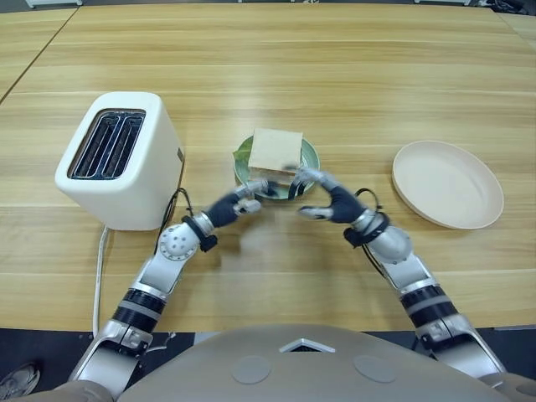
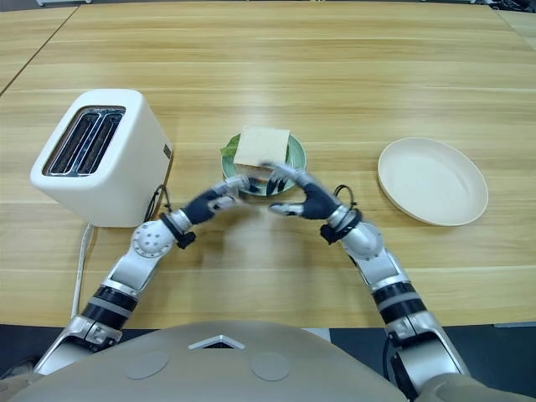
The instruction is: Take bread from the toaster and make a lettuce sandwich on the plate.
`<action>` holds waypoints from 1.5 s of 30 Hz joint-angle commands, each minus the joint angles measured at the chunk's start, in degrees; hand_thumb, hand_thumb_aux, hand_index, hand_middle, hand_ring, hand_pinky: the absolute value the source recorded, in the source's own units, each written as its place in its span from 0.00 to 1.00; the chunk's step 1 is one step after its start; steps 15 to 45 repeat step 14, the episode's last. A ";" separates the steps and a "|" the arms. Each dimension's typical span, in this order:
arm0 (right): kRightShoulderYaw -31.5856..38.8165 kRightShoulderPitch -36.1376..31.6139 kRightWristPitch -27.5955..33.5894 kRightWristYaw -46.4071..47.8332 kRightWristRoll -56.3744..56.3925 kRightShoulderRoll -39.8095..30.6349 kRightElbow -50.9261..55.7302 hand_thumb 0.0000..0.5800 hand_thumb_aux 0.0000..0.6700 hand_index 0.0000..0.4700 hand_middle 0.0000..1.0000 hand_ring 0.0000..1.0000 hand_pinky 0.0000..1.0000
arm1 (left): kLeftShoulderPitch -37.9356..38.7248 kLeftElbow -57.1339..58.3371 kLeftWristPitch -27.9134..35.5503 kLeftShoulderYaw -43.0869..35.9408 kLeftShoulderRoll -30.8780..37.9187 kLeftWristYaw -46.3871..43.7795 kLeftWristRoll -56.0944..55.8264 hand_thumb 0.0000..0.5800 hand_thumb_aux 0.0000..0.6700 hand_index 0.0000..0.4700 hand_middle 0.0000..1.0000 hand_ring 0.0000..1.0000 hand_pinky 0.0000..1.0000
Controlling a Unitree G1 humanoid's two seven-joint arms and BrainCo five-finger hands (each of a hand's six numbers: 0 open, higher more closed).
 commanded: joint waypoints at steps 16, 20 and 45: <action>-5.75 7.85 1.58 -21.87 -19.12 21.90 -4.05 0.00 0.00 0.00 0.00 0.00 0.00 | 3.82 7.81 -20.98 5.62 -18.08 29.72 13.72 0.00 0.00 0.00 0.00 0.00 0.00; -5.75 7.85 1.58 -21.87 -19.12 21.90 -4.05 0.00 0.00 0.00 0.00 0.00 0.00 | 3.82 7.81 -20.98 5.62 -18.08 29.72 13.72 0.00 0.00 0.00 0.00 0.00 0.00; -5.75 7.85 1.58 -21.87 -19.12 21.90 -4.05 0.00 0.00 0.00 0.00 0.00 0.00 | 3.82 7.81 -20.98 5.62 -18.08 29.72 13.72 0.00 0.00 0.00 0.00 0.00 0.00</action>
